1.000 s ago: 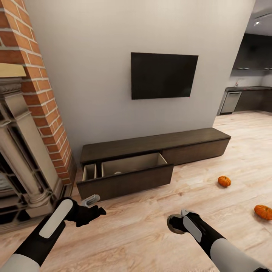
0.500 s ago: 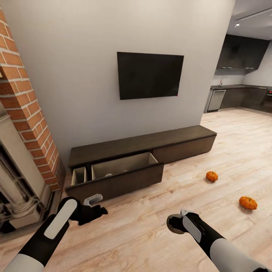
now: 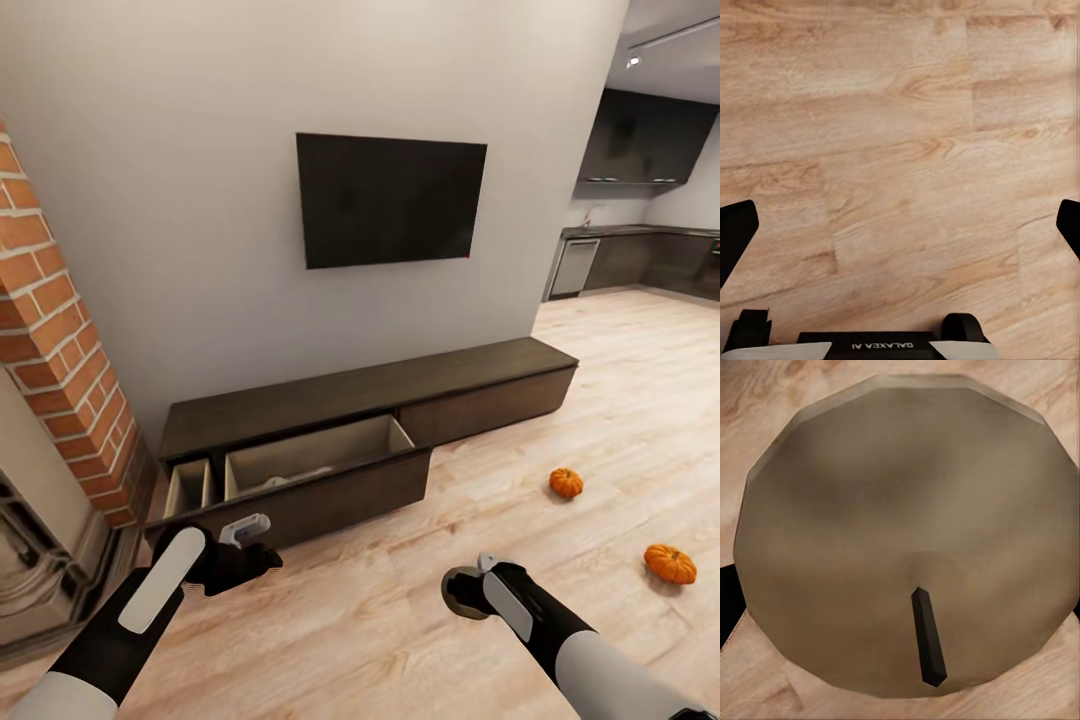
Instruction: Place each of the two pumpkins and all three candles from the living room inside a cabinet in the living room (use any cabinet), then make sure every cabinet is closed, and position the cauldron so it is next to a table in the living room.
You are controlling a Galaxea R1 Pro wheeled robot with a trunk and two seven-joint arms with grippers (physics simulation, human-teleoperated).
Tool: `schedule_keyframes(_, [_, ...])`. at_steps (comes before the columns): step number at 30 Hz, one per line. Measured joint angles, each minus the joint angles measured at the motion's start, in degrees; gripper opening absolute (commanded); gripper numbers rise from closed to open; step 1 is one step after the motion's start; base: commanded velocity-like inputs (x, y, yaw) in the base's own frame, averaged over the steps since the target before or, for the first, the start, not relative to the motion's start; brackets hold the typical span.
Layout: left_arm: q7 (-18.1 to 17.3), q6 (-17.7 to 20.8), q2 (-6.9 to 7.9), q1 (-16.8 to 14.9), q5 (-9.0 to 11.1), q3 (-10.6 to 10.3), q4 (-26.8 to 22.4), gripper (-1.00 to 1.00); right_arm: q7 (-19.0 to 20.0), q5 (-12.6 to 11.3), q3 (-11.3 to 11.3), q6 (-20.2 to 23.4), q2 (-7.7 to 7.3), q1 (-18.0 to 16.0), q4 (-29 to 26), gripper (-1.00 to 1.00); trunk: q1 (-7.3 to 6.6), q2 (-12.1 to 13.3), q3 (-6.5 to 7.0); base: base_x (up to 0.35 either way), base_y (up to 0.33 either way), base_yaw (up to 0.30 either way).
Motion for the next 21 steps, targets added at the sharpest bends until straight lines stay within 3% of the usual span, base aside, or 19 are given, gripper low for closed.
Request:
schedule_keyframes(6, [0.00,0.01,0.01,0.00,0.02,0.01,0.01,1.00,-0.03,0.00,0.01,-0.09,0.04,0.02,0.03,-1.00,0.00,0.00,0.04,0.248,-0.100,0.105])
schedule_keyframes(21, [-0.32,0.05,-0.09,0.00,0.10,-0.01,-0.10,1.00,-0.27,0.10,0.14,0.06,0.20,0.02,0.01,-1.00,0.02,0.00,0.06,0.168,-0.131,0.267])
